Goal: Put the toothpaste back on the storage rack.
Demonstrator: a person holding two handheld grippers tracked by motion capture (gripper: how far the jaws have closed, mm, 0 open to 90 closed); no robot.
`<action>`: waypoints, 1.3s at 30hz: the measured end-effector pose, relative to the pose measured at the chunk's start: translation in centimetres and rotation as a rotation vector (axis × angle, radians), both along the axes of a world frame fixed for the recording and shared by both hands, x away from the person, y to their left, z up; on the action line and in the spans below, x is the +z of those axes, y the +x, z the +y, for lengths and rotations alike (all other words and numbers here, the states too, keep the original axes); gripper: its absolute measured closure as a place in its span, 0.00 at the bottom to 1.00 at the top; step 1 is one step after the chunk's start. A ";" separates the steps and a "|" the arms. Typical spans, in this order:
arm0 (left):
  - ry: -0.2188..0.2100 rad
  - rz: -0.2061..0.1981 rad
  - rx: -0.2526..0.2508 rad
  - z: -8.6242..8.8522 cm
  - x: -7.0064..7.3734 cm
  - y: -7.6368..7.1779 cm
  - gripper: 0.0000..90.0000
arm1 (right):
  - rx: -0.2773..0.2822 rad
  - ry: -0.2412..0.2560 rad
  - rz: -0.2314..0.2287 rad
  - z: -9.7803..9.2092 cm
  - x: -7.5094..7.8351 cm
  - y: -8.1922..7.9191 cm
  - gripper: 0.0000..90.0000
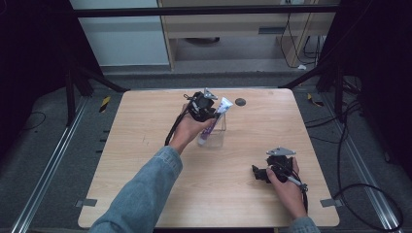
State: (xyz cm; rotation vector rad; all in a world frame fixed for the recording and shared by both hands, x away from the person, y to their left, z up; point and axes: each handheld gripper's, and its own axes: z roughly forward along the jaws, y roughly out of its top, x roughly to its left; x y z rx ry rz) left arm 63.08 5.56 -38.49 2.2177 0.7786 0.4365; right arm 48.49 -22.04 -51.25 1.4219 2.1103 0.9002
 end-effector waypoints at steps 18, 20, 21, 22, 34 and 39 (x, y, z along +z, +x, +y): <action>-0.010 -0.057 -0.021 0.7 2.3 -1.3 0.69 | 0.001 -0.001 0.000 0.0 0.0 0.0 0.00; -0.007 -0.061 -0.022 0.7 2.4 -1.4 0.68 | 0.000 -0.002 -0.001 0.0 0.0 0.0 0.00; -0.004 -0.062 -0.023 0.8 2.5 -1.5 0.68 | 0.001 -0.001 0.000 0.0 0.0 0.0 0.00; -0.007 -0.064 -0.025 0.8 2.6 -1.6 0.68 | 0.000 0.000 -0.001 0.0 0.0 0.0 0.00; 0.005 -0.086 -0.055 1.0 3.5 -2.9 0.60 | 0.000 0.000 -0.001 0.0 0.0 0.0 0.00; 0.000 -0.091 -0.055 1.3 3.9 -3.1 0.55 | 0.000 0.000 -0.001 0.0 0.0 0.0 0.00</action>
